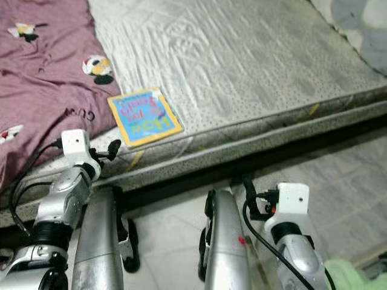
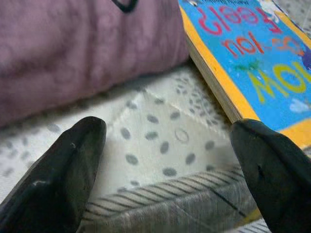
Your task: Clean up the room
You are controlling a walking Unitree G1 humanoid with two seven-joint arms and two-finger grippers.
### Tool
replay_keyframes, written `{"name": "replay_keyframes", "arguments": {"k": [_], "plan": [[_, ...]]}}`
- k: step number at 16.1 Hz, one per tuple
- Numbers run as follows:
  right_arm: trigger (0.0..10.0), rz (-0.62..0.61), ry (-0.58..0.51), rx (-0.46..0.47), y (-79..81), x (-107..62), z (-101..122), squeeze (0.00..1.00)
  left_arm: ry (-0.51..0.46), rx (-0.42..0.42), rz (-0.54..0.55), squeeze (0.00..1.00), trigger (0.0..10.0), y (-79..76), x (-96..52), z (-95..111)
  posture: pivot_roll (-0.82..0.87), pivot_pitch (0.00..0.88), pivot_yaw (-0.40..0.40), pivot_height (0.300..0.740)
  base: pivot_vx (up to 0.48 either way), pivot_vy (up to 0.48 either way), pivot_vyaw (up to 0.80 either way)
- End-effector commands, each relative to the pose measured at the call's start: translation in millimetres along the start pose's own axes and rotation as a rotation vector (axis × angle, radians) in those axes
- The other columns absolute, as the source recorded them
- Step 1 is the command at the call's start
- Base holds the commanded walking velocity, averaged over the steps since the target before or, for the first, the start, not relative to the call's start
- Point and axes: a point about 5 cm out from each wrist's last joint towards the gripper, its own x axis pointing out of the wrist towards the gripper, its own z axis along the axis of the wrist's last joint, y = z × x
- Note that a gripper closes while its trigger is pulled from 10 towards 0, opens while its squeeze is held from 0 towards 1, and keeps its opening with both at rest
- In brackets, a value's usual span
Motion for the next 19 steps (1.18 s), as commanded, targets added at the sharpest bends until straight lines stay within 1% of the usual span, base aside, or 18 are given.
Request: {"name": "replay_keyframes", "arguments": {"k": [1,3,5,7,10,12,14,15,16,17,19], "plan": [[10.0,-0.012,-0.003,-0.007,-3.5,-2.1,3.1,0.0,0.005,-0.025,-0.018,0.0,10.0,-1.2,2.9,-1.6,-0.19,0.271,-0.05,0.51,0.0,0.0,0.0],[10.0,-0.013,-0.002,-0.011,-4.2,-2.4,3.8,0.0,-0.013,-0.045,-0.052,0.0,10.0,-5.3,7.4,0.9,-0.2,0.268,-0.055,0.51,0.0,0.0,0.0],[10.0,-0.004,-0.006,-0.027,-4.2,-2.6,5.5,0.0,-0.052,-0.075,-0.104,0.0,10.0,-15.8,12.7,9.2,-0.21,0.262,-0.061,0.51,0.0,0.0,0.0],[10.0,-0.006,-0.007,-0.033,-6.2,-1.8,6.4,0.0,-0.064,-0.09,-0.122,0.0,10.0,-23.5,15.6,13.3,-0.22,0.258,-0.061,0.51,0.0,0.0,0.0],[10.0,-0.008,-0.016,-0.039,-6.2,-2.4,10.6,0.0,-0.043,-0.15,-0.141,0.0,10.0,-25.8,21.5,11.0,-0.24,0.258,-0.068,0.51,0.0,0.0,0.0],[10.0,-0.003,-0.02,-0.057,-8.6,-6.8,13.9,0.0,-0.03,-0.197,-0.194,0.0,10.0,-34.5,26.4,12.1,-0.28,0.262,-0.08,0.51,0.0,0.0,0.0],[10.0,-0.013,-0.014,-0.07,-14.2,-8.6,14.8,0.0,-0.022,-0.26,-0.271,0.0,10.0,-47.9,29.1,13.9,-0.3,0.261,-0.084,0.51,0.0,0.0,0.0],[10.0,-0.014,-0.014,-0.071,-14.8,-8.6,15.0,0.0,-0.02,-0.274,-0.281,0.0,10.0,-50.0,29.4,13.8,-0.3,0.261,-0.084,0.51,0.0,0.0,0.0],[10.0,-0.014,-0.019,-0.075,-14.9,-7.6,17.4,0.0,-0.016,-0.317,-0.309,0.0,8.9,-57.6,31.0,13.4,-0.31,0.261,-0.087,0.51,0.0,0.0,0.0],[10.0,-0.012,-0.023,-0.079,-14.4,-7.0,18.9,0.0,-0.025,-0.345,-0.312,0.0,0.0,-60.6,32.2,14.6,-0.31,0.261,-0.088,0.51,0.0,0.0,0.0],[10.0,-0.01,-0.023,-0.082,-14.2,-7.2,19.5,0.0,-0.03,-0.363,-0.314,0.0,0.0,-61.7,33.3,15.7,-0.31,0.261,-0.089,0.51,0.0,0.0,0.0]]}}
